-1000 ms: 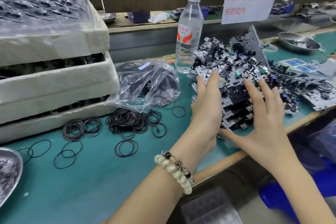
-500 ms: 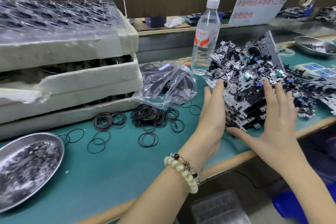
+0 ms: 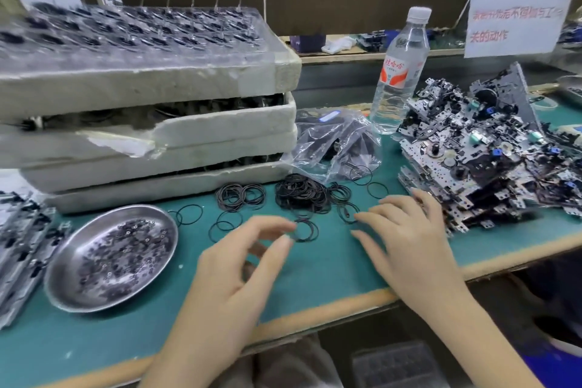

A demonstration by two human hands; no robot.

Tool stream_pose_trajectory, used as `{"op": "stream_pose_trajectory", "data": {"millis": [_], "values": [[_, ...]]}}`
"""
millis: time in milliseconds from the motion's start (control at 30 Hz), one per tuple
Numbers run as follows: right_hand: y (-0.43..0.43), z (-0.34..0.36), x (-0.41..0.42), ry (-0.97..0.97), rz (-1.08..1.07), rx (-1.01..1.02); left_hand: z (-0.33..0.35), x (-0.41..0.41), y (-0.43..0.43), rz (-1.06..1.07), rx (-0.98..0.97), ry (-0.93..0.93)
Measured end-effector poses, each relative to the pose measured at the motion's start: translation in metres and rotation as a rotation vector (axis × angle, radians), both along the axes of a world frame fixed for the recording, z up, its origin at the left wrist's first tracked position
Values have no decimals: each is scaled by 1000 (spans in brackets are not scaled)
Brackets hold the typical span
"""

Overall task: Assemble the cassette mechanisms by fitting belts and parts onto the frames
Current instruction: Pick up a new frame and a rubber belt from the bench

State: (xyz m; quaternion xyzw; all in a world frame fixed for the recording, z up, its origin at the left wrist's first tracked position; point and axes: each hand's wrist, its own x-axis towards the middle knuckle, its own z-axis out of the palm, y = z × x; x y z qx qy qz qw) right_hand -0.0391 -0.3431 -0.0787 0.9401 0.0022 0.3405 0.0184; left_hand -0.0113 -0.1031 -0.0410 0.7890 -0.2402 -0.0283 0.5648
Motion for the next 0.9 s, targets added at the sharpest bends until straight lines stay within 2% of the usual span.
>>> {"op": "stream_pose_trajectory", "data": {"millis": [133, 233, 367, 433, 600, 733, 900], "values": [[15, -1, 19, 42, -85, 33, -8, -6, 58, 129, 149, -149], [20, -4, 23, 7, -134, -9, -10, -10, 92, 209, 285, -265], [30, -5, 24, -92, -123, 45, -9, -5, 131, 316, 417, -370], [38, -4, 26, -118, -117, 60, -7, 5, 146, 391, 501, -481], [64, -6, 35, -154, -126, 113, 2, 38, 172, 748, 739, -777], [63, -5, 35, -113, -148, 195, 9, 61, 187, 950, 876, -722], [67, -2, 32, -77, -140, 253, 13, 80, 205, 889, 953, -671]]}}
